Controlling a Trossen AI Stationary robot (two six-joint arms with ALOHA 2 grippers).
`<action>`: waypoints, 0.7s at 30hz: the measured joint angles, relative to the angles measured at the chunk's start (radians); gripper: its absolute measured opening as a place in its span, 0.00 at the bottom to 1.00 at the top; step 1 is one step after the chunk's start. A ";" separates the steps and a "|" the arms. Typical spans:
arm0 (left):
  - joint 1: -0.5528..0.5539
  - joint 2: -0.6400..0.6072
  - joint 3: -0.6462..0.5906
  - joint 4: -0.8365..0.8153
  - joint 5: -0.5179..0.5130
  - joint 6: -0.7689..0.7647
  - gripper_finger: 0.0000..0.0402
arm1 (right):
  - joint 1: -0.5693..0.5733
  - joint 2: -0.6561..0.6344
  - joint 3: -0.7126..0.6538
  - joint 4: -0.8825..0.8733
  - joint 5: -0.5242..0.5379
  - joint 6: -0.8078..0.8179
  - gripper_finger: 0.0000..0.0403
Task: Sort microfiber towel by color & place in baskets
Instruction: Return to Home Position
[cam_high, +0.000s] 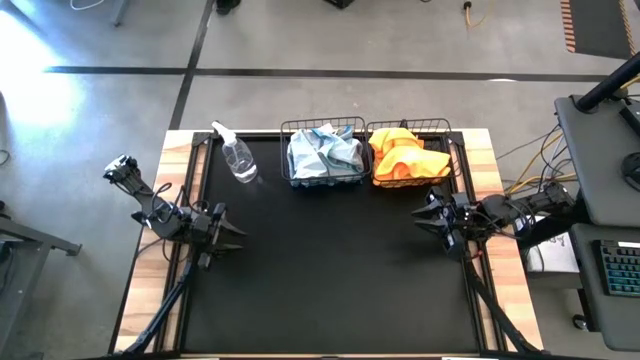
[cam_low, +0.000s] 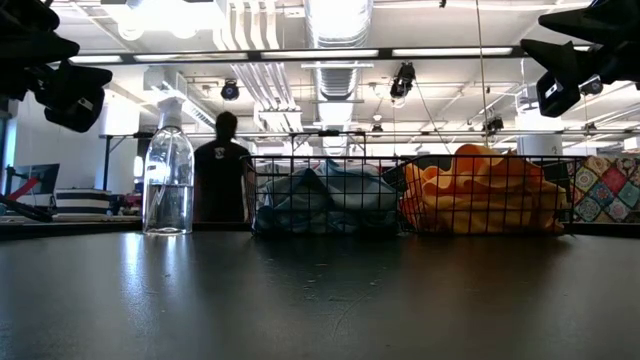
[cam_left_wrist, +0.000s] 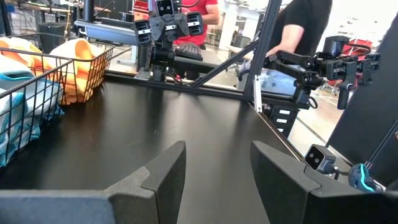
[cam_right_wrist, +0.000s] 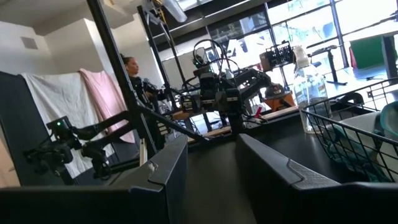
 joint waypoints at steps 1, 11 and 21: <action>0.000 0.000 0.000 0.000 0.000 0.000 0.41 | 0.000 0.000 0.000 0.000 0.000 0.000 0.33; 0.000 0.000 0.000 0.000 0.004 0.000 0.41 | 0.000 0.000 0.000 0.000 0.000 0.000 0.31; 0.000 0.000 0.000 0.000 0.002 0.000 0.41 | 0.000 0.000 0.000 0.000 0.000 0.000 0.33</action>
